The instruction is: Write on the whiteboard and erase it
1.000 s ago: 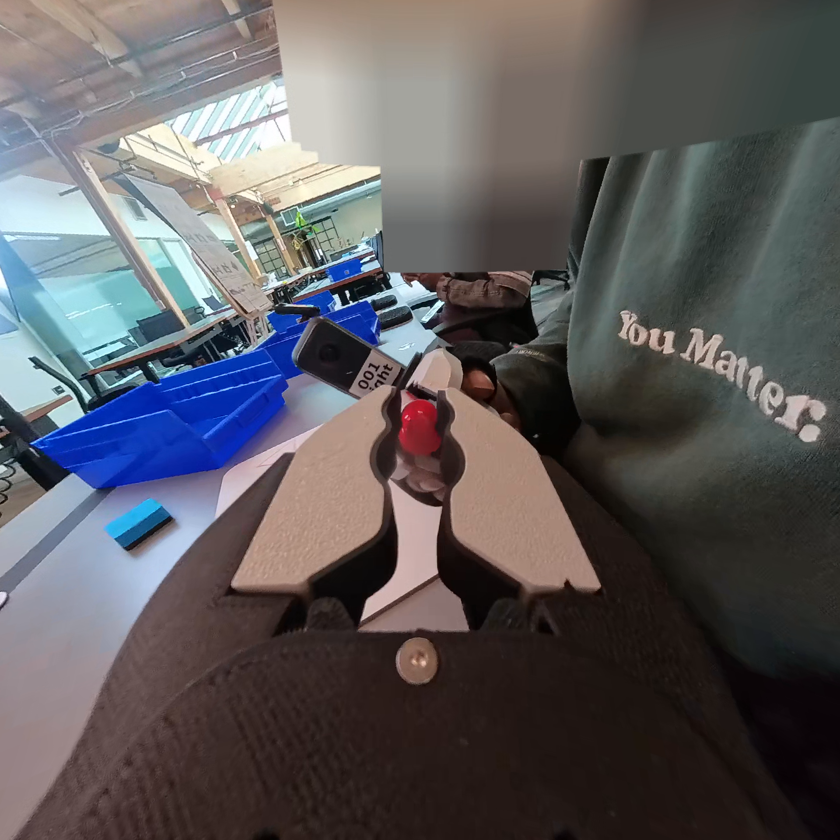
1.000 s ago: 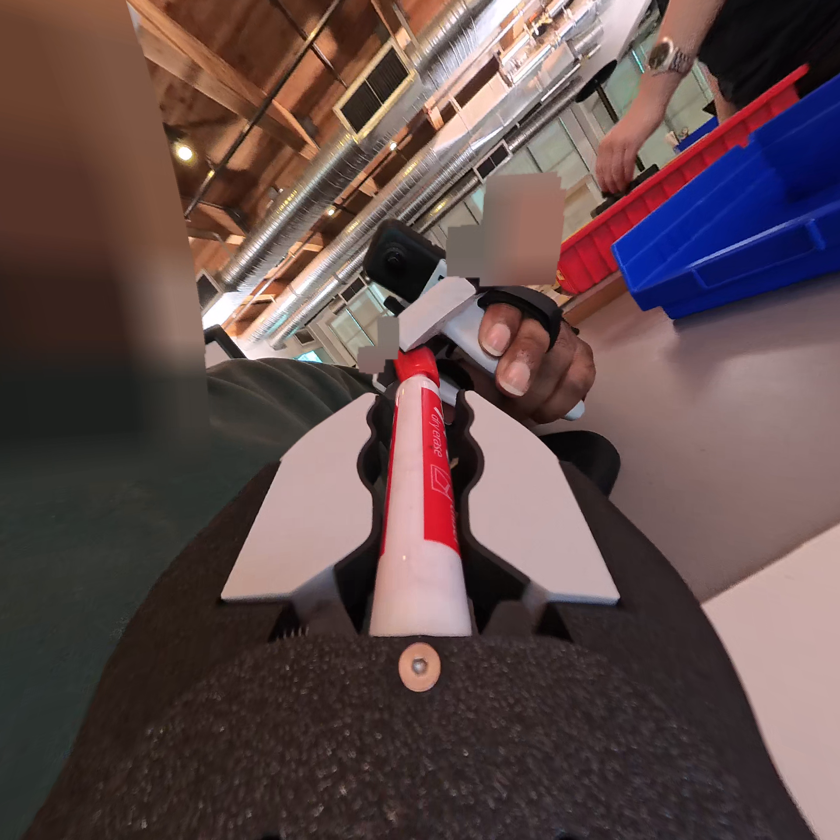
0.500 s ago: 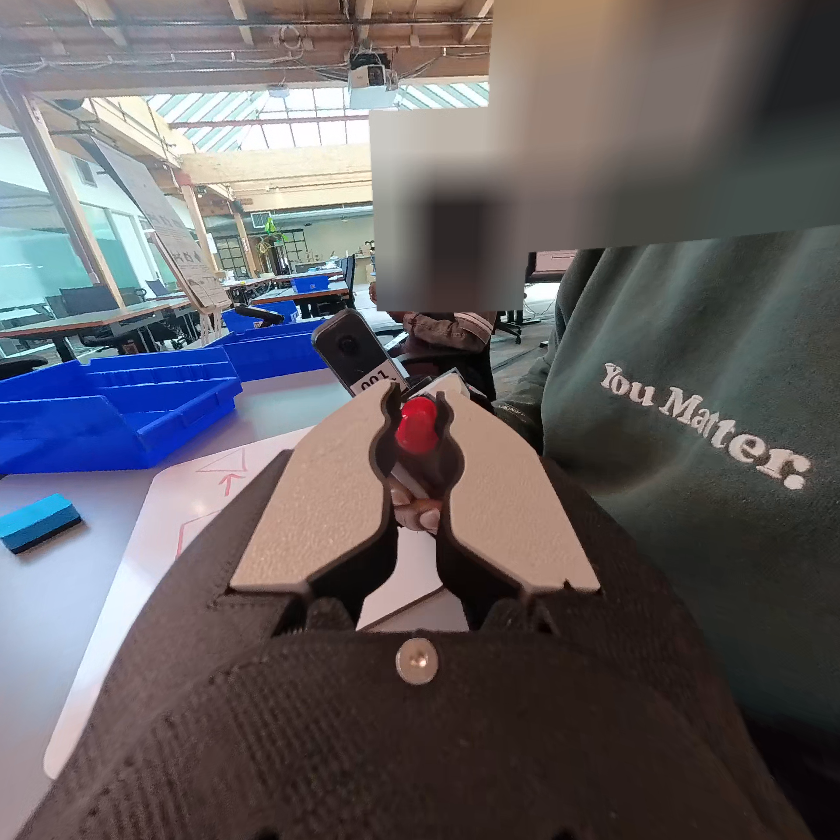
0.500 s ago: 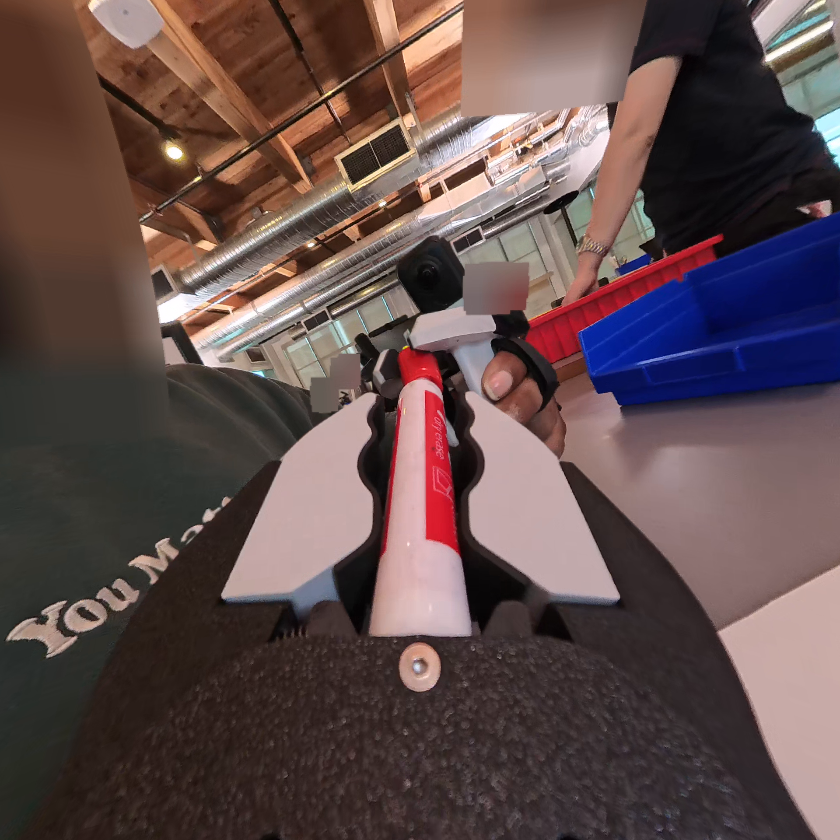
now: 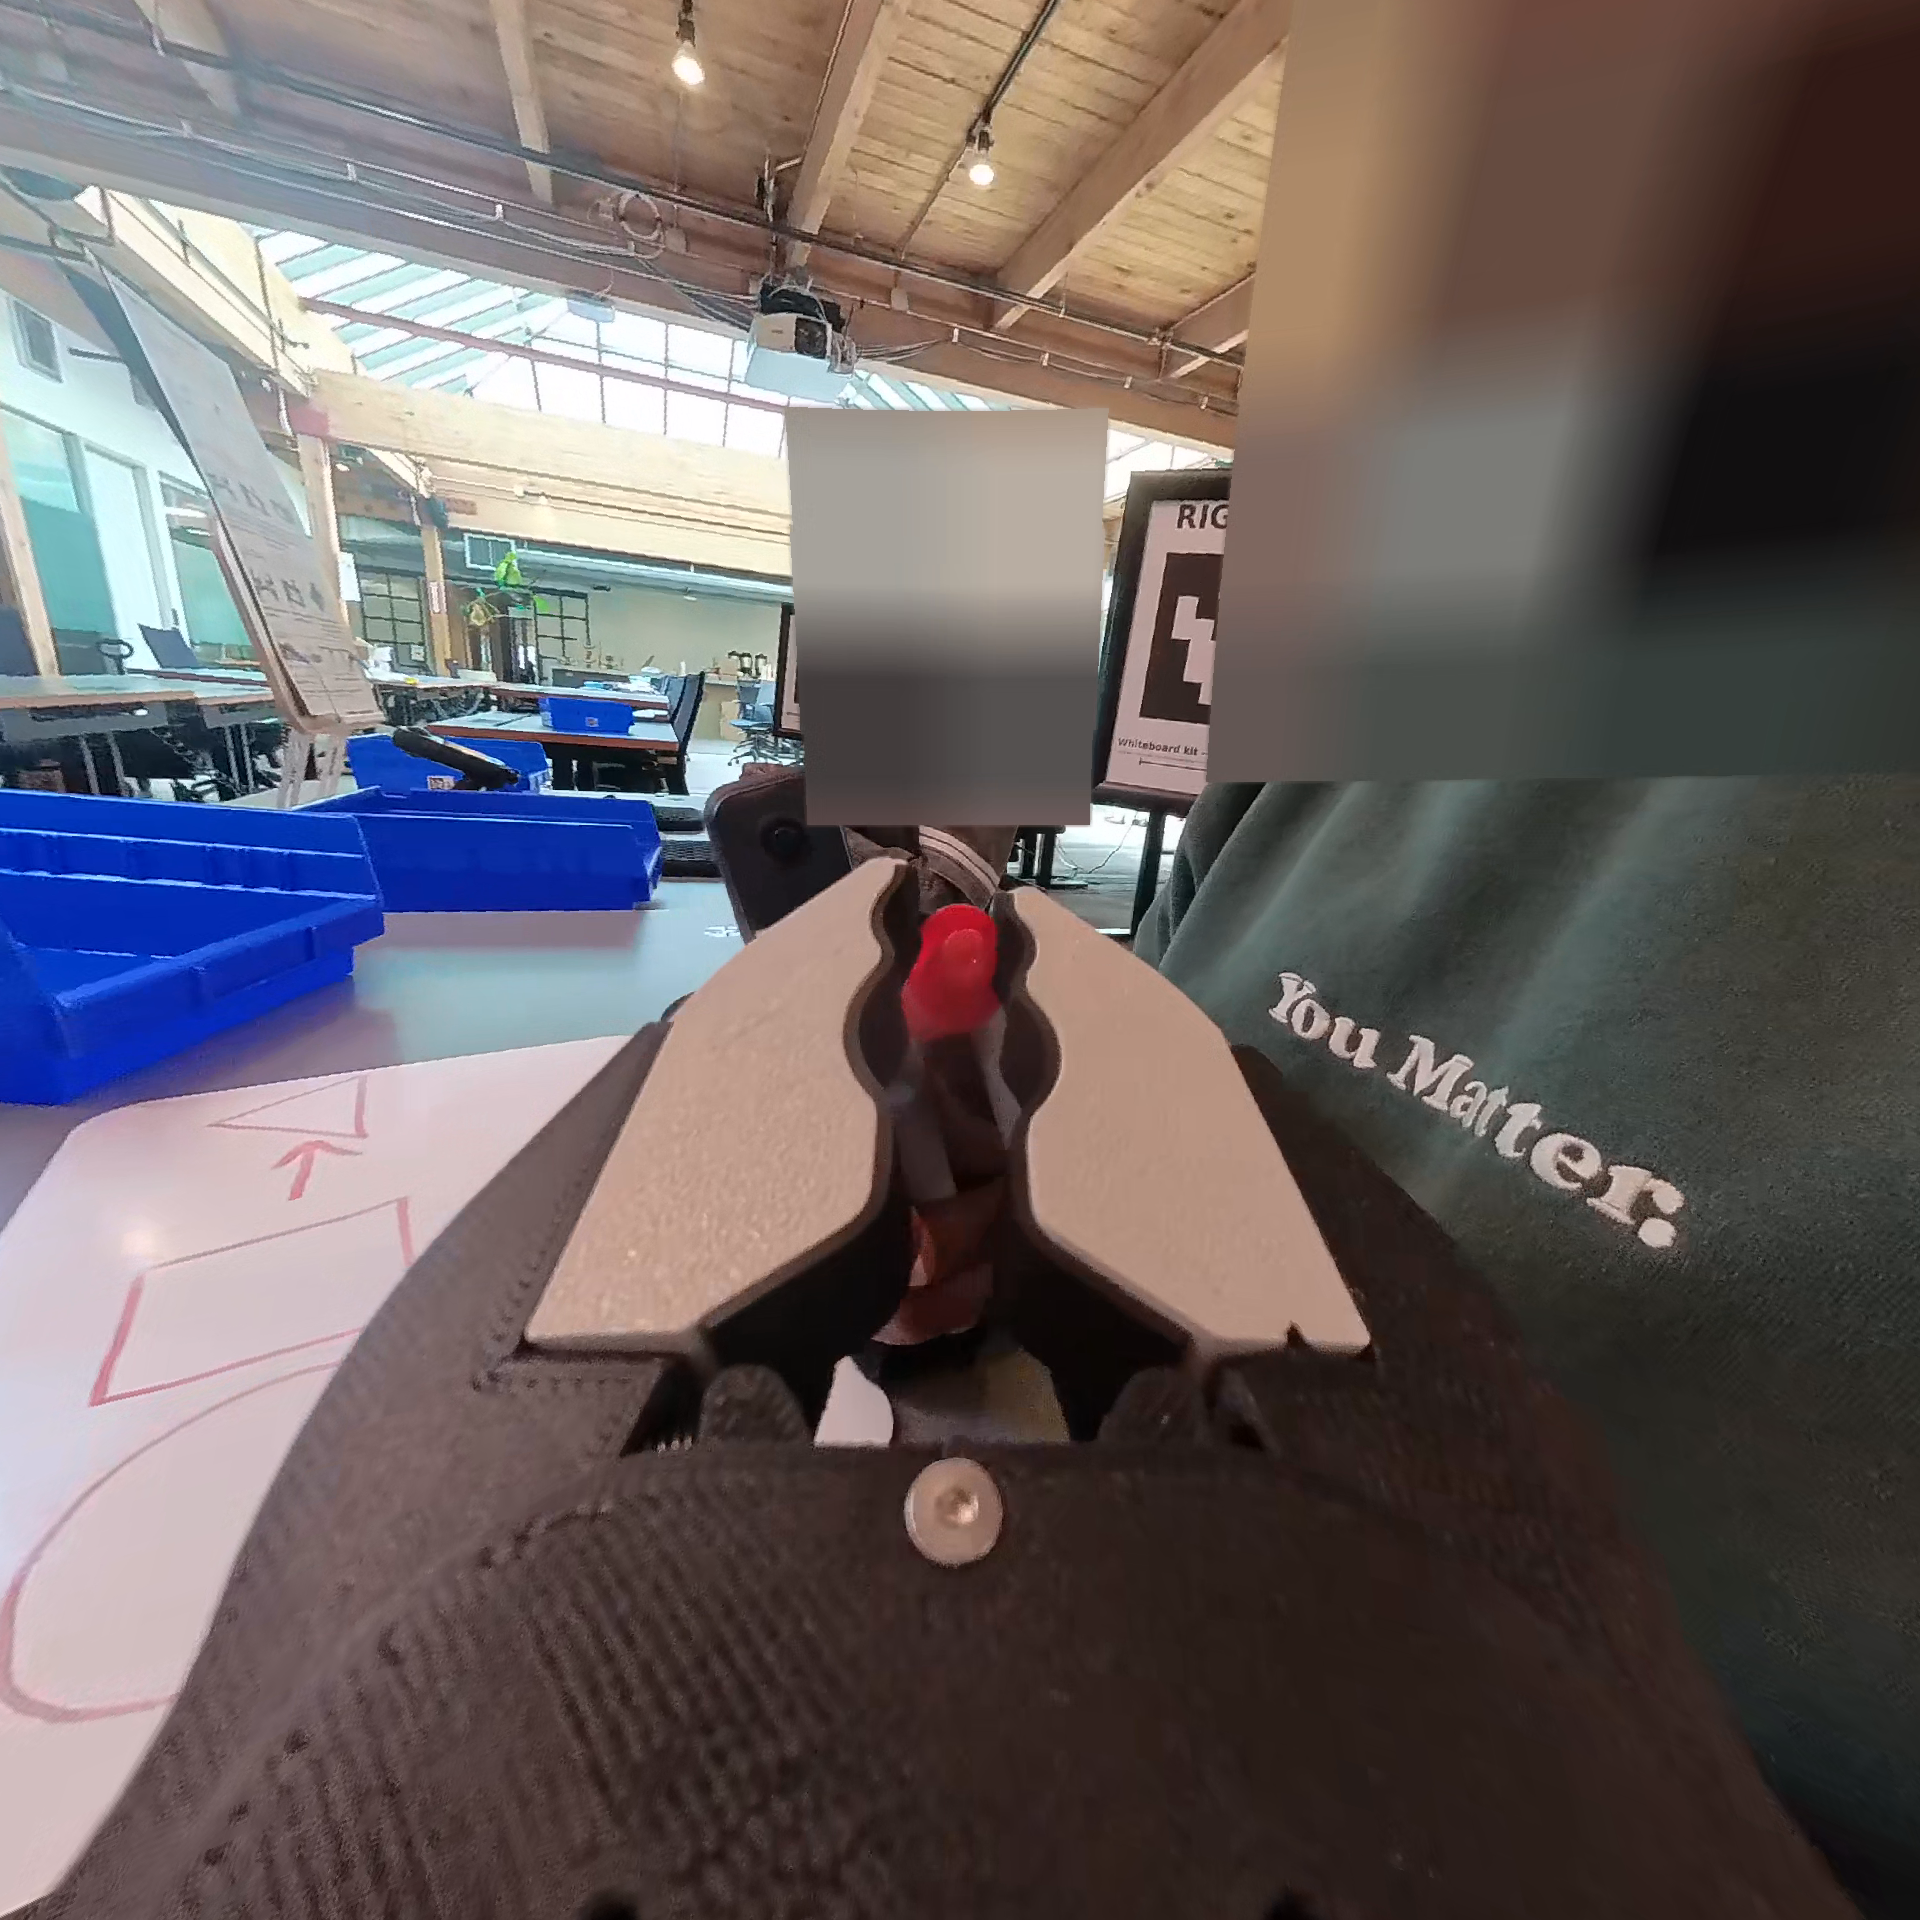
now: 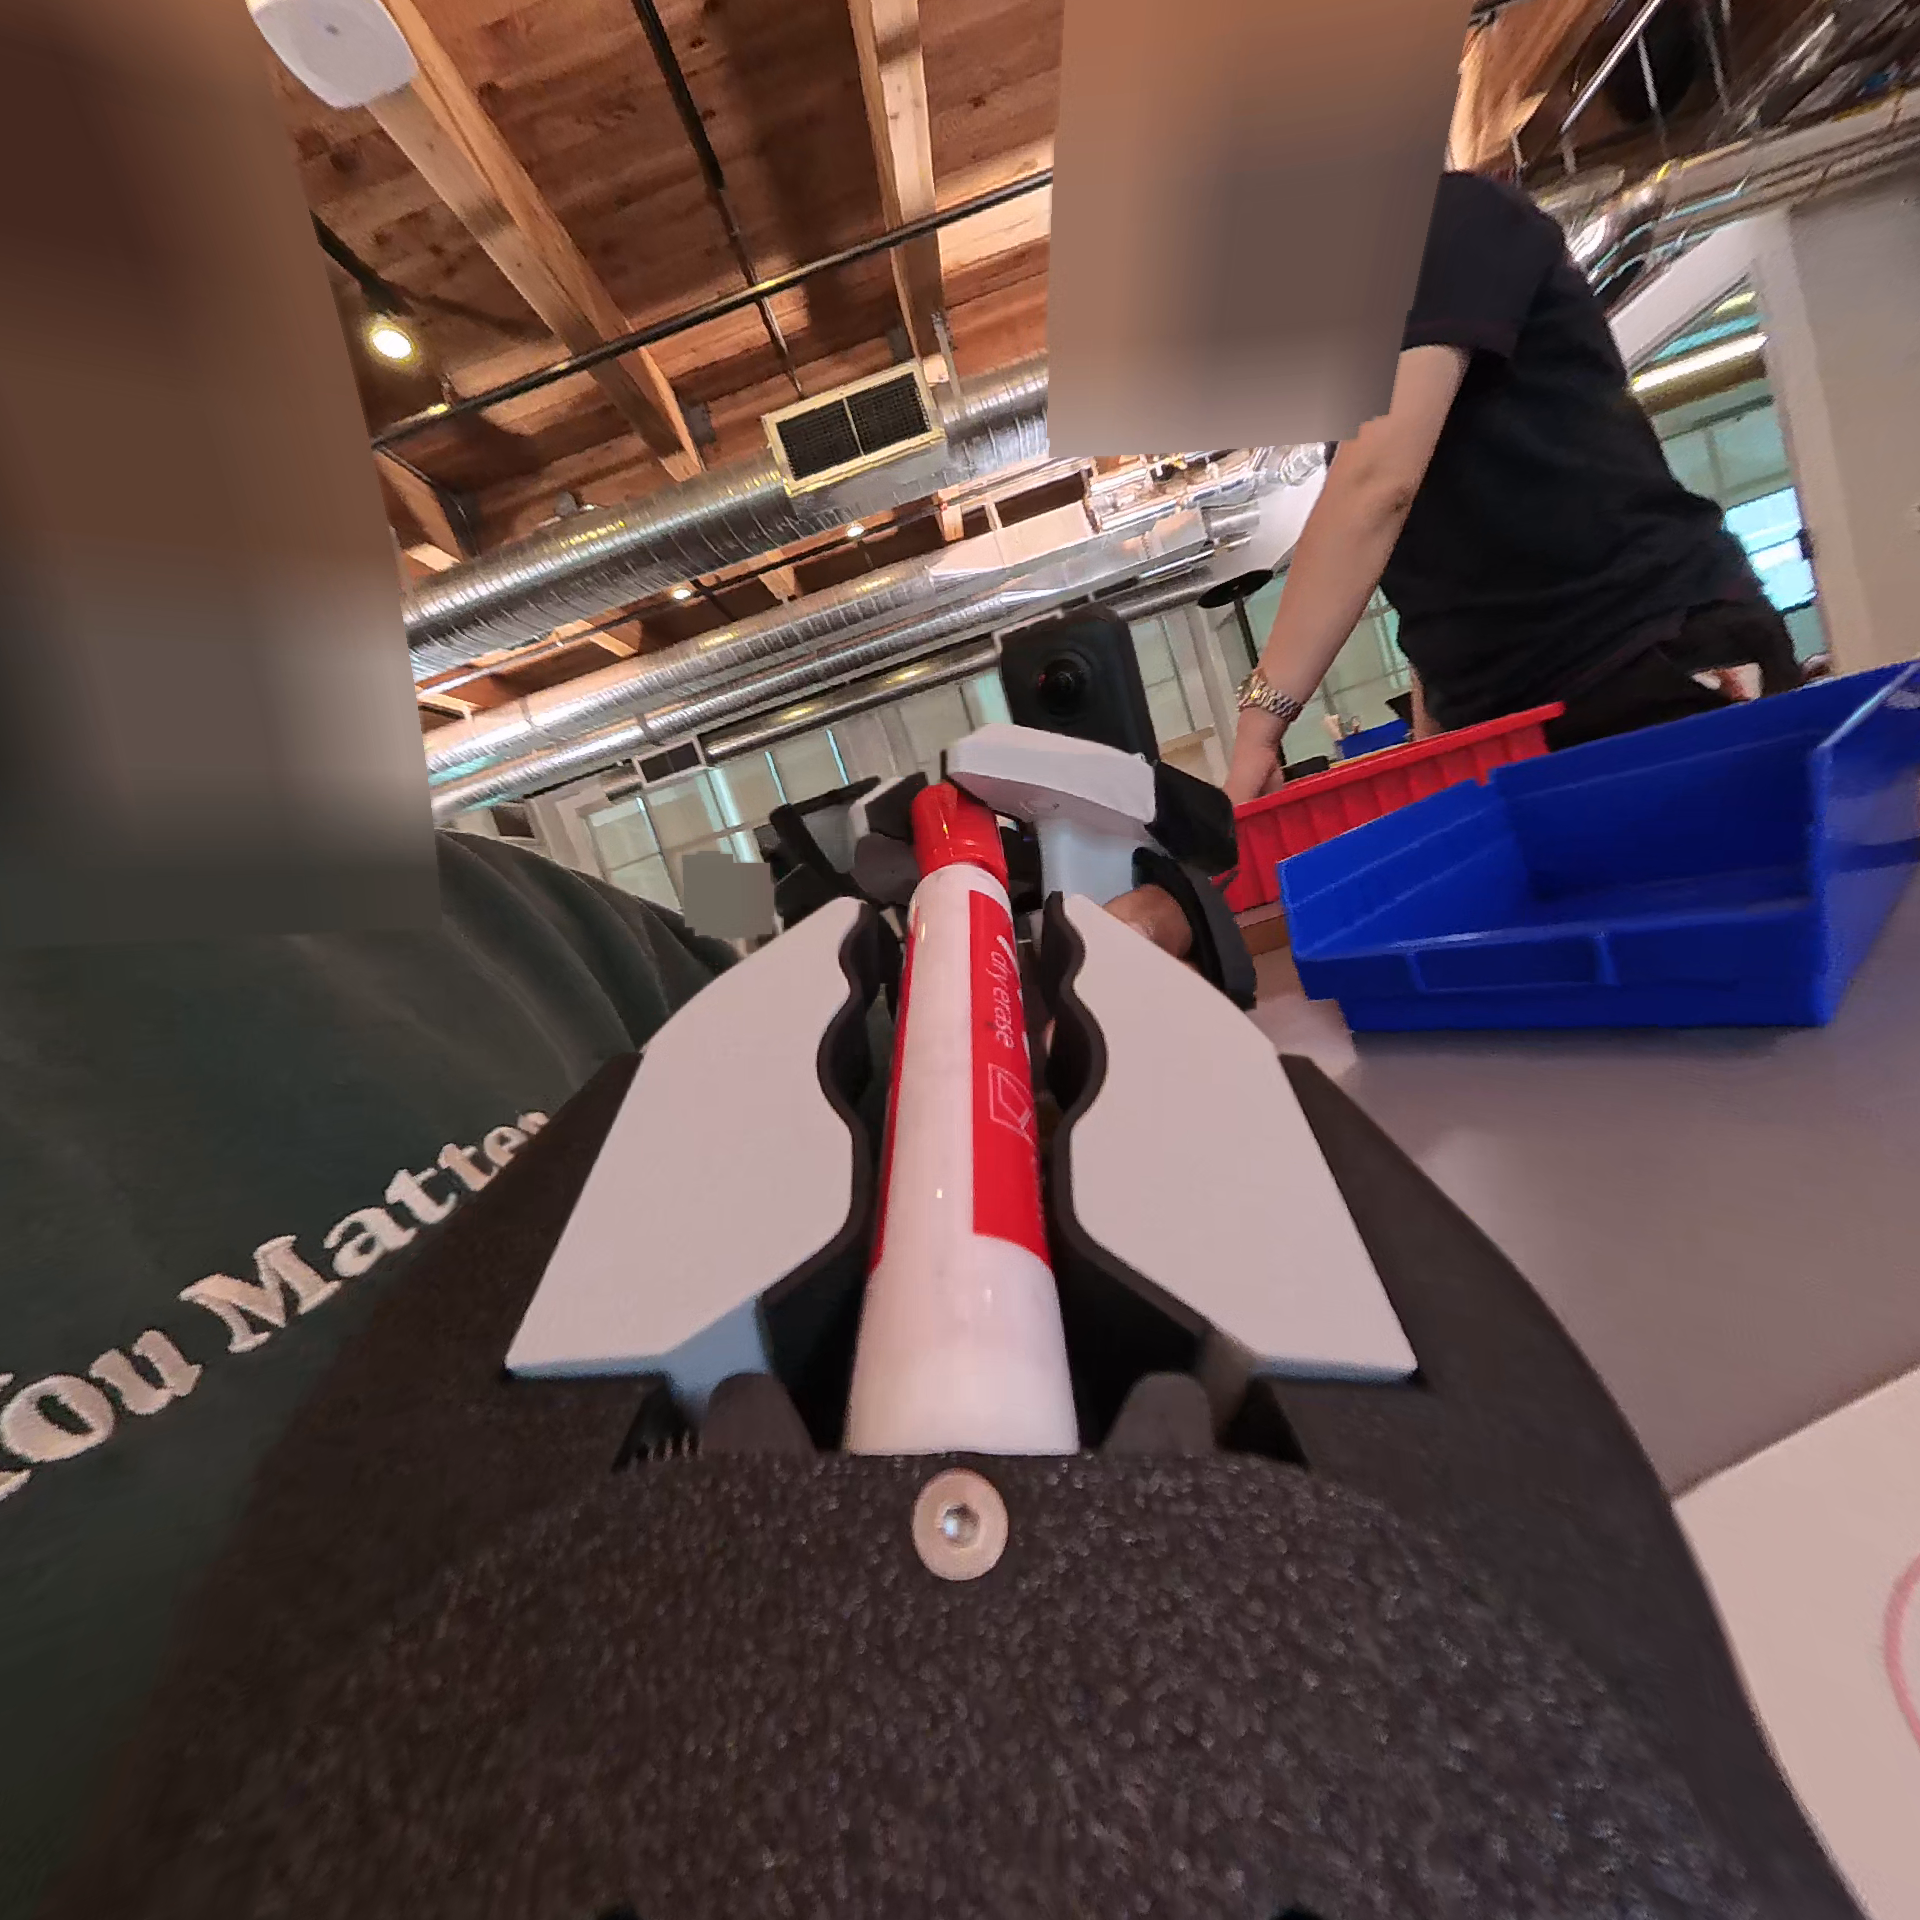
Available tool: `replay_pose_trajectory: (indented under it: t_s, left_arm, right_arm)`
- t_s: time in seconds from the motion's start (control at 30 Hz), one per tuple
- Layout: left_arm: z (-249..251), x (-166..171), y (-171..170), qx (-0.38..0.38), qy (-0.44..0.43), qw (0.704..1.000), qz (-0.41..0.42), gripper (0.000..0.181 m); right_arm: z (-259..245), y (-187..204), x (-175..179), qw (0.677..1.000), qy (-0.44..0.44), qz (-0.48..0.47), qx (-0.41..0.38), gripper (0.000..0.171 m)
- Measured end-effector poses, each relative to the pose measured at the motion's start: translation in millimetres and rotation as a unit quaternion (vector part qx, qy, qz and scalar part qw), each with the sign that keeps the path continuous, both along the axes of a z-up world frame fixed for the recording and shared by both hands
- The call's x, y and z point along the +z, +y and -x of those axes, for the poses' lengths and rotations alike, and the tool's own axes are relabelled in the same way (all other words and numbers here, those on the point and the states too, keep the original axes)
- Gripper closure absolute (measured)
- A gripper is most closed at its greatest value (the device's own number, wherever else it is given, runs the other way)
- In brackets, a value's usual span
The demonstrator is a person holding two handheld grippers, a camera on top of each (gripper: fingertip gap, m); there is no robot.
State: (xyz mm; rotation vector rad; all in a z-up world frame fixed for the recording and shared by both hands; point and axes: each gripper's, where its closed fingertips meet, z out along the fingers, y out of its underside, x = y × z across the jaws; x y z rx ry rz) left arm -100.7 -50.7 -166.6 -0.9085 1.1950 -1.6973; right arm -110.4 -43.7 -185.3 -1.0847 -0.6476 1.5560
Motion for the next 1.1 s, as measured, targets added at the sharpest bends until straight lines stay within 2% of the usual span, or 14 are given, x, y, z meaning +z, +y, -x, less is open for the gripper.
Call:
replay_pose_trajectory:
  t_s: [0.2,0.33,0.53,0.73,0.83,1.0,1.1]
  left_arm:
    - [0.8,-1.0,-1.7,-0.020,-0.001,1.000,0.015,0.163]
    - [0.3,-6.1,4.7,0.001,0.016,1.000,0.016,0.162]
    - [-1.8,-28.3,14.7,0.038,0.118,0.992,-0.024,0.162]
    - [-1.0,-53.9,11.7,0.044,0.199,0.976,-0.079,0.161]
    - [1.4,-43.5,9.7,0.049,0.172,0.981,-0.080,0.162]
    - [6.2,-36.0,12.0,0.024,0.151,0.988,-0.027,0.162]
    - [4.9,-38.2,10.5,0.022,0.154,0.987,-0.029,0.161]
  right_arm:
    - [-1.7,-2.6,1.1,0.998,-0.019,-0.047,-0.044,0.140]
    - [-5.9,0.4,1.4,0.991,-0.046,-0.081,-0.093,0.139]
    - [-9.5,7.1,-9.3,0.967,-0.132,-0.138,-0.166,0.138]
    - [-5.0,5.8,-15.6,0.958,-0.177,-0.163,-0.153,0.138]
    - [-0.3,7.1,-25.5,0.946,-0.231,-0.175,-0.147,0.138]
    - [-4.1,6.9,-22.2,0.958,-0.207,-0.151,-0.125,0.138]
    - [-4.5,7.7,-22.8,0.959,-0.207,-0.149,-0.123,0.138]
